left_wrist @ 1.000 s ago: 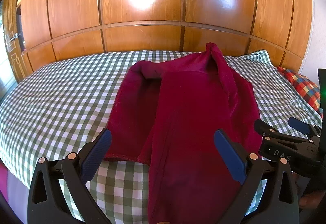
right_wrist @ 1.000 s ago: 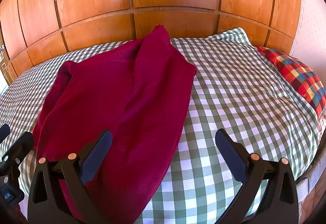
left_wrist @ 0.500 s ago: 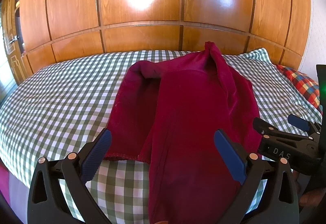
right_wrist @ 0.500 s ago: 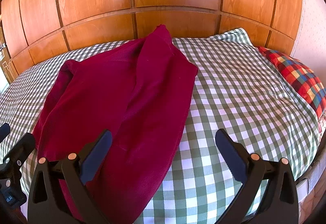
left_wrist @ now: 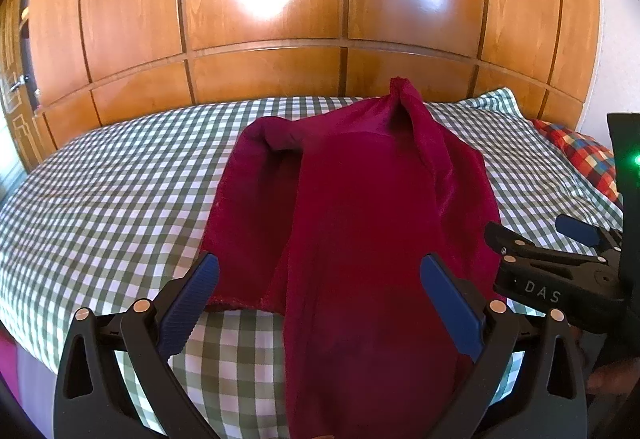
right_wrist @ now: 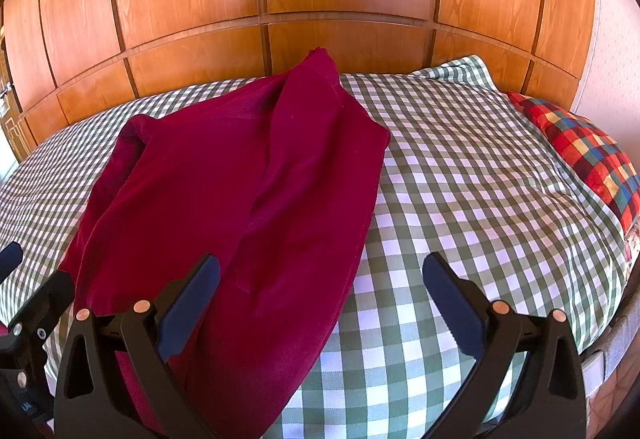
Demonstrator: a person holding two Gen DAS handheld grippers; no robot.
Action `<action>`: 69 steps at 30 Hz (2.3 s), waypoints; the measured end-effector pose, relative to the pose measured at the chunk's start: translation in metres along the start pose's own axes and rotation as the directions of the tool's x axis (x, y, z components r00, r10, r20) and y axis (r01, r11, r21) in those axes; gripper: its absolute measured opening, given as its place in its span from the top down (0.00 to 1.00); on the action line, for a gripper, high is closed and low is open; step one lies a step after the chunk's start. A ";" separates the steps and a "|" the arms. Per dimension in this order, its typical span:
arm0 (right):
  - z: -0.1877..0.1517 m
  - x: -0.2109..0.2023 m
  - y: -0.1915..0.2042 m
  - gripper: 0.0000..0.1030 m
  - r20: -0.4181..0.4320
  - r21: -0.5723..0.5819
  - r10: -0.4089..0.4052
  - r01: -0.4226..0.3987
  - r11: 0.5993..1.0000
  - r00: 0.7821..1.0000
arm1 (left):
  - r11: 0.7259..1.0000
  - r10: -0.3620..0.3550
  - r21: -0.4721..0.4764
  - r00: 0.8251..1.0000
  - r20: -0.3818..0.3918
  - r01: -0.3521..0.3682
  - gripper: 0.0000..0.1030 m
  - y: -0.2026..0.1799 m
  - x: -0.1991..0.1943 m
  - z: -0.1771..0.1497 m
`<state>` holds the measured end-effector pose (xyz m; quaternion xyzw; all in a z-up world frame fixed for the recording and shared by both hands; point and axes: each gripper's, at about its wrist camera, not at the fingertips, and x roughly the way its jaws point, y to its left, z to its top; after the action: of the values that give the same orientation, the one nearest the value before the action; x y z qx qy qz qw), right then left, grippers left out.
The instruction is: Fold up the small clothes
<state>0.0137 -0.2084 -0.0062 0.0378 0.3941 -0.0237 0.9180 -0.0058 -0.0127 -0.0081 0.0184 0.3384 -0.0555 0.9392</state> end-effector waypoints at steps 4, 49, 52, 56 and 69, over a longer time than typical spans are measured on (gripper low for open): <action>0.000 0.000 0.000 0.02 0.001 0.000 0.000 0.000 1.000 1.000 | 1.000 -0.007 0.015 1.000 -0.003 0.007 0.03 -0.002 0.000 -0.002; 0.014 -0.003 -0.068 0.90 -0.091 -0.018 0.265 -0.268 0.963 0.960 | 0.928 -0.369 -0.073 0.928 -0.046 0.365 0.96 0.075 0.007 0.026; 0.038 -0.006 -0.099 0.90 -0.028 -0.014 0.154 -0.155 0.988 0.988 | 0.944 -0.282 -0.171 0.959 0.019 0.280 1.00 0.120 0.015 0.057; 0.079 0.006 -0.145 0.90 0.016 -0.005 -0.002 0.002 1.000 1.000 | 0.951 -0.114 -0.283 0.992 0.047 0.123 1.00 0.187 0.028 0.095; 0.190 0.101 -0.247 0.84 -0.031 0.106 -0.366 0.367 0.924 0.930 | 0.776 0.417 -0.431 0.887 -0.196 -0.460 1.00 0.317 0.123 0.183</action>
<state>0.2025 -0.4724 0.0385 0.0139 0.3974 -0.2161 0.8917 0.2410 0.2772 0.0535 -0.1267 0.3695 0.2486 0.8863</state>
